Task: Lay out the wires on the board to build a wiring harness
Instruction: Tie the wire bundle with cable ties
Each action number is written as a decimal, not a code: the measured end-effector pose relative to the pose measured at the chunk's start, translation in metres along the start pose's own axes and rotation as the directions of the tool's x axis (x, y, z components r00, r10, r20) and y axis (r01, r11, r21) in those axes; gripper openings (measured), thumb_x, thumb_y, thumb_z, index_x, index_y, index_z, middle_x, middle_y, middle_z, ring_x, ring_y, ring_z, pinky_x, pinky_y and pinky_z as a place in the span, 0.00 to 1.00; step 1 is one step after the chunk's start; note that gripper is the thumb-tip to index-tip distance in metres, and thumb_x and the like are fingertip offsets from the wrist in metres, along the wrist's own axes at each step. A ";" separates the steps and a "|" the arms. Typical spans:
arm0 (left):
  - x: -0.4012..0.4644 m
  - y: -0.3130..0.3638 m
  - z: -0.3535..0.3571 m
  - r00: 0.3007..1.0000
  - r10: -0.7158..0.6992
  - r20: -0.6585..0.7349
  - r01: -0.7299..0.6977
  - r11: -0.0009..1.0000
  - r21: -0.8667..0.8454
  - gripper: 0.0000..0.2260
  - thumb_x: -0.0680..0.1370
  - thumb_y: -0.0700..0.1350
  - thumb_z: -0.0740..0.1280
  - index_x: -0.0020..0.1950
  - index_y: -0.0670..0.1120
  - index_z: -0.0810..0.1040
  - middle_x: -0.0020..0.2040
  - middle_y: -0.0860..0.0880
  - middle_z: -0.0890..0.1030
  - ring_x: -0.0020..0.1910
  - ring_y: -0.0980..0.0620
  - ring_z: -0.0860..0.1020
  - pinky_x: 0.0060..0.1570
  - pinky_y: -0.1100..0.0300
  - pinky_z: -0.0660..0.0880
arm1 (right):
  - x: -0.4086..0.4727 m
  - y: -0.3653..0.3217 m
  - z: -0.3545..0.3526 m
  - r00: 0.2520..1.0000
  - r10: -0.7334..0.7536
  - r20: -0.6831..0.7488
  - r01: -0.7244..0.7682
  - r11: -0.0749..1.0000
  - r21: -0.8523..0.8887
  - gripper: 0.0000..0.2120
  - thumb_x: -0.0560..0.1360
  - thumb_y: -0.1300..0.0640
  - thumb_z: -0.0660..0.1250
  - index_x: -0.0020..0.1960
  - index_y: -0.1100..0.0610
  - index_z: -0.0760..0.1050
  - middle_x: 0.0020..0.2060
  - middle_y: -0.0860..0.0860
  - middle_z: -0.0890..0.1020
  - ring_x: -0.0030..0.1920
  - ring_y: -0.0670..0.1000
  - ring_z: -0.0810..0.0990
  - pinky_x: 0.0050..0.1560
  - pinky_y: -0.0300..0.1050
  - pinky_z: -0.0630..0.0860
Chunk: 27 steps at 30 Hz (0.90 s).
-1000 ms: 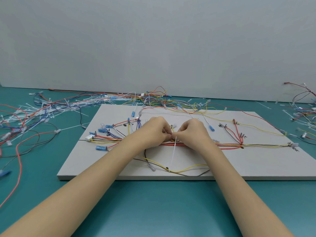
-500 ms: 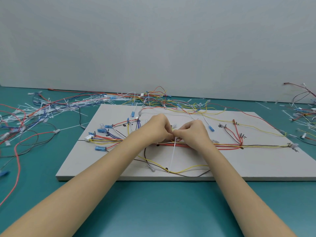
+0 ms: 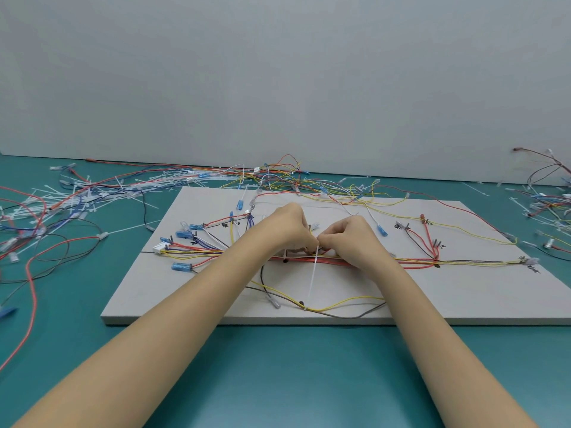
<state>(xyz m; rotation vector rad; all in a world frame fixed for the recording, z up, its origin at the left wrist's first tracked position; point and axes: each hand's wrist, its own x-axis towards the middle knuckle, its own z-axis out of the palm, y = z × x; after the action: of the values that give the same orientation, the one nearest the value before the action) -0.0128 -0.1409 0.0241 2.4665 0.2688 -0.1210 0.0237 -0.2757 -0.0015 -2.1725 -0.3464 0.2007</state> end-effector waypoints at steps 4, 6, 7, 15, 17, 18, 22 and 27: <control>-0.001 -0.002 -0.001 1.000 0.012 0.020 -0.012 1.000 -0.011 0.08 0.73 0.43 0.72 0.49 0.43 0.85 0.45 0.44 0.83 0.40 0.48 0.75 0.41 0.59 0.74 | 0.001 0.000 0.000 1.000 0.000 0.013 0.000 1.000 0.001 0.08 0.69 0.62 0.70 0.32 0.56 0.81 0.28 0.52 0.81 0.31 0.50 0.74 0.30 0.38 0.67; -0.002 -0.005 -0.002 0.999 0.026 0.026 -0.025 1.000 -0.008 0.06 0.73 0.44 0.73 0.48 0.46 0.86 0.48 0.44 0.84 0.44 0.48 0.78 0.47 0.57 0.77 | 0.002 0.001 0.001 1.000 0.004 0.016 -0.004 1.000 0.000 0.06 0.69 0.62 0.70 0.34 0.59 0.83 0.32 0.55 0.83 0.33 0.51 0.75 0.33 0.41 0.68; -0.002 -0.006 -0.002 0.999 0.030 0.022 -0.030 1.000 -0.005 0.05 0.73 0.45 0.73 0.47 0.47 0.86 0.48 0.45 0.84 0.47 0.48 0.79 0.52 0.54 0.77 | 0.003 0.001 0.001 1.000 0.005 0.017 -0.005 1.000 -0.005 0.05 0.69 0.62 0.70 0.35 0.59 0.83 0.33 0.57 0.84 0.33 0.51 0.76 0.34 0.41 0.68; -0.014 -0.016 -0.019 0.889 -0.005 -0.458 0.124 0.965 0.230 0.30 0.72 0.59 0.71 0.70 0.51 0.64 0.69 0.44 0.60 0.68 0.41 0.60 0.60 0.44 0.66 | 0.007 0.003 0.008 1.000 -0.004 -0.022 0.002 0.998 -0.061 0.06 0.67 0.59 0.70 0.33 0.59 0.83 0.33 0.57 0.84 0.28 0.48 0.71 0.32 0.41 0.67; -0.018 -0.013 -0.022 0.842 0.162 -0.515 0.085 0.902 0.423 0.28 0.72 0.58 0.71 0.68 0.52 0.67 0.68 0.47 0.62 0.67 0.43 0.59 0.60 0.46 0.63 | 0.007 0.004 0.009 0.999 -0.008 -0.035 0.006 0.998 -0.069 0.06 0.67 0.58 0.70 0.32 0.58 0.83 0.32 0.55 0.84 0.26 0.47 0.70 0.32 0.40 0.67; -0.020 -0.010 -0.021 0.820 0.279 -0.499 0.015 0.862 0.507 0.25 0.72 0.57 0.71 0.66 0.54 0.70 0.67 0.49 0.64 0.67 0.45 0.59 0.60 0.47 0.60 | 0.007 0.004 0.009 0.999 -0.011 -0.036 0.008 0.997 -0.070 0.07 0.67 0.58 0.69 0.33 0.59 0.83 0.32 0.55 0.84 0.26 0.47 0.70 0.32 0.40 0.67; -0.027 0.008 -0.006 0.774 0.570 -0.275 -0.257 0.681 0.686 0.08 0.78 0.50 0.65 0.54 0.53 0.81 0.57 0.54 0.76 0.63 0.48 0.66 0.57 0.51 0.55 | 0.007 0.006 0.008 0.999 -0.028 -0.032 0.025 0.998 -0.065 0.08 0.68 0.58 0.70 0.34 0.62 0.82 0.26 0.55 0.80 0.26 0.47 0.67 0.31 0.40 0.64; -0.020 0.013 -0.002 0.900 0.411 -0.145 -0.245 0.752 0.612 0.08 0.77 0.43 0.65 0.52 0.49 0.83 0.52 0.47 0.81 0.56 0.44 0.74 0.47 0.56 0.64 | 0.006 0.004 0.004 1.000 -0.017 0.016 0.018 0.997 -0.071 0.08 0.70 0.61 0.69 0.33 0.60 0.82 0.25 0.50 0.76 0.21 0.43 0.64 0.27 0.39 0.61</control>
<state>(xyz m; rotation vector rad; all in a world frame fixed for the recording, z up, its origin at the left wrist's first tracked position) -0.0292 -0.1523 0.0364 3.1049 -0.1308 0.3490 0.0293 -0.2728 -0.0069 -2.2387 -0.3864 0.1979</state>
